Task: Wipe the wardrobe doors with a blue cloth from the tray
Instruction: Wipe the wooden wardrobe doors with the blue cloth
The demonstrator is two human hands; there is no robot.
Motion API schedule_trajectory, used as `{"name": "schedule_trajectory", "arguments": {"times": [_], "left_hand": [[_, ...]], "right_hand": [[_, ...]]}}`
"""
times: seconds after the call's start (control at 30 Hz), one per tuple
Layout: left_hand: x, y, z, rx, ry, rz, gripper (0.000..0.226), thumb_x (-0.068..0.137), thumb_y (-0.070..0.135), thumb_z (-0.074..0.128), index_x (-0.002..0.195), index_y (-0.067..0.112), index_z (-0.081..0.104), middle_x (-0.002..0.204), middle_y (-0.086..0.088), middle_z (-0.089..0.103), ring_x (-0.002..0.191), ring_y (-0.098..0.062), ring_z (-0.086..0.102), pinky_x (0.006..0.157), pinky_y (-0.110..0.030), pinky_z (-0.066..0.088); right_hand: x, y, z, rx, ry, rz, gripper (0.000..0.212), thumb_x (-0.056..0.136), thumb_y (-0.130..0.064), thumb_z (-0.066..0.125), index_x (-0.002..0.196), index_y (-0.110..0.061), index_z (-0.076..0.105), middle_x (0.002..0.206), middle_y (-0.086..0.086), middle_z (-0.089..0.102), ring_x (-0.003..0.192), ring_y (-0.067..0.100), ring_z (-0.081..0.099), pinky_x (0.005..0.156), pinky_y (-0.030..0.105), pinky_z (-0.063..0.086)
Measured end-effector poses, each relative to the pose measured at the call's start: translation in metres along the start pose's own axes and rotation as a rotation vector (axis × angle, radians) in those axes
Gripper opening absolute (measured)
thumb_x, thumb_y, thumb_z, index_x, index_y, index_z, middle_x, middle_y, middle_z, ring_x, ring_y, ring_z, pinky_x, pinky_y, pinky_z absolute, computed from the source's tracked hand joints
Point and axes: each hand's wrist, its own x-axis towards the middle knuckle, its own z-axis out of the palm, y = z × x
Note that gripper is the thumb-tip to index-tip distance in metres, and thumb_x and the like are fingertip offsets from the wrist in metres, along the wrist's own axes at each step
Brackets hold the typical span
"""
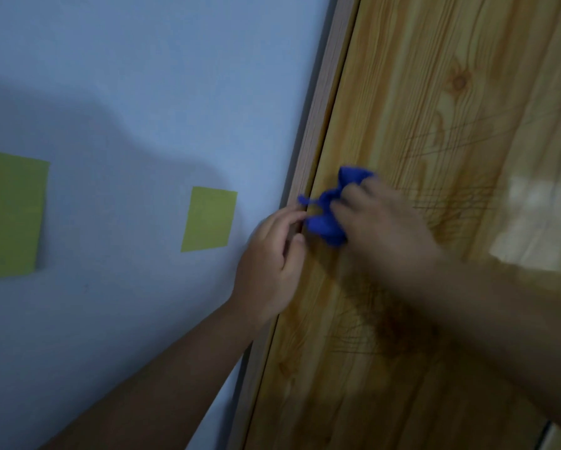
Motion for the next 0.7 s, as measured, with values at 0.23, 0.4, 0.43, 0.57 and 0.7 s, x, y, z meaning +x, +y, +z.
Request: {"name": "schedule_trajectory", "arguments": {"times": [0.23,0.4,0.43,0.57,0.7], "left_hand": [[-0.006,0.008,0.007,0.141,-0.009,0.022,0.039,0.1,0.028,0.049,0.137,0.024,0.061,0.154,0.009,0.049,0.144,-0.01,0.046,0.111,-0.044,0.05],[0.001,0.015,0.011,0.246,-0.002,0.143,0.039,0.096,0.018,0.052,0.134,0.019,0.065,0.154,0.0,0.05,0.145,-0.017,0.044,0.117,-0.049,0.042],[0.005,0.018,0.012,0.266,-0.005,0.16,0.039,0.096,0.018,0.051,0.133,0.018,0.065,0.154,0.0,0.05,0.145,-0.018,0.045,0.117,-0.05,0.042],[0.026,0.032,0.017,0.351,-0.034,0.212,0.04,0.098,0.022,0.051,0.135,0.02,0.065,0.158,-0.001,0.047,0.149,-0.022,0.04,0.119,-0.055,0.04],[0.047,0.049,0.026,0.429,-0.024,0.224,0.046,0.1,0.028,0.049,0.145,0.03,0.056,0.165,0.006,0.039,0.157,-0.015,0.025,0.124,-0.04,0.022]], "right_hand": [[-0.132,-0.098,0.048,0.228,-0.15,-0.256,0.028,0.088,-0.021,0.051,0.098,-0.014,0.077,0.092,0.003,0.064,0.092,0.027,0.063,0.085,0.038,0.058],[-0.119,-0.066,0.041,0.164,-0.103,-0.336,0.032,0.09,-0.022,0.045,0.093,-0.018,0.077,0.091,0.0,0.065,0.09,0.024,0.06,0.083,0.036,0.058],[-0.106,-0.05,0.03,0.153,-0.094,-0.327,0.029,0.088,-0.021,0.049,0.096,-0.018,0.076,0.093,0.002,0.064,0.09,0.025,0.058,0.081,0.038,0.057],[-0.034,0.043,-0.015,0.007,-0.049,-0.135,0.04,0.077,-0.021,0.076,0.116,-0.018,0.069,0.113,0.005,0.063,0.102,0.027,0.056,0.093,0.042,0.051],[0.022,0.131,-0.051,-0.093,0.127,0.097,0.036,0.087,-0.015,0.067,0.123,-0.019,0.067,0.122,0.006,0.061,0.112,0.03,0.051,0.1,0.043,0.043]]}}
